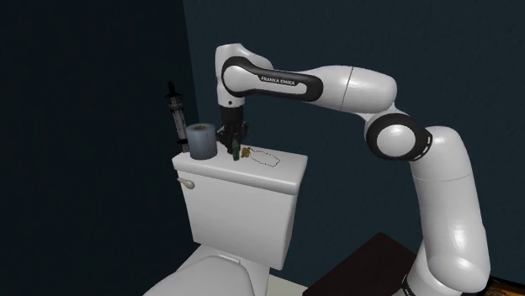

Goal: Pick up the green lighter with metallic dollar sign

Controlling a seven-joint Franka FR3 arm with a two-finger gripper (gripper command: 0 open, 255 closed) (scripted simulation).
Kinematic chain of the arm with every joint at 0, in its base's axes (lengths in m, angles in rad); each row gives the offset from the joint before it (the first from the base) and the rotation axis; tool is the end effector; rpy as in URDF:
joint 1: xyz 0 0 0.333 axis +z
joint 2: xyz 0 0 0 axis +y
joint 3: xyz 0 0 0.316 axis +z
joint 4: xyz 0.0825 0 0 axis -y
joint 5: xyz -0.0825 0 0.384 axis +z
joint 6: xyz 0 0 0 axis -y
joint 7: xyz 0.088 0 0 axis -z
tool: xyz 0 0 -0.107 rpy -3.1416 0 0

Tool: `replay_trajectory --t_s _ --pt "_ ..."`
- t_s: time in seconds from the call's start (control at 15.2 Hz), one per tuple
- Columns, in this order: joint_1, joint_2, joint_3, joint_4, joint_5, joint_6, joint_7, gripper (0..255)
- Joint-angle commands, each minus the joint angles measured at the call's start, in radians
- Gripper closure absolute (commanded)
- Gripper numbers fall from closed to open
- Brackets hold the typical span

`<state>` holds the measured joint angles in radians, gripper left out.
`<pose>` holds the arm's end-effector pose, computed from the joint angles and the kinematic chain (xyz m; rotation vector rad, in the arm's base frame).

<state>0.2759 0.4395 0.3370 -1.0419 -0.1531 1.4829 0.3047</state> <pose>0.5872 0.3199 0.6042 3.1140 0.4094 0.0390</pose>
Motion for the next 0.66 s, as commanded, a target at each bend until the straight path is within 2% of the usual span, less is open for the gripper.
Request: replay_trajectory --t_s 0.0,0.26,0.46,0.59 --pt "0.012 0.023 -0.001 0.065 -0.008 -0.042 0.0 255" --pt "0.042 0.083 -0.005 0.221 -0.027 -0.138 -0.002 255" --pt "0.087 0.176 -0.015 0.428 -0.055 -0.25 -0.011 255" --pt "0.092 0.185 -0.018 0.447 -0.056 -0.259 -0.012 255"
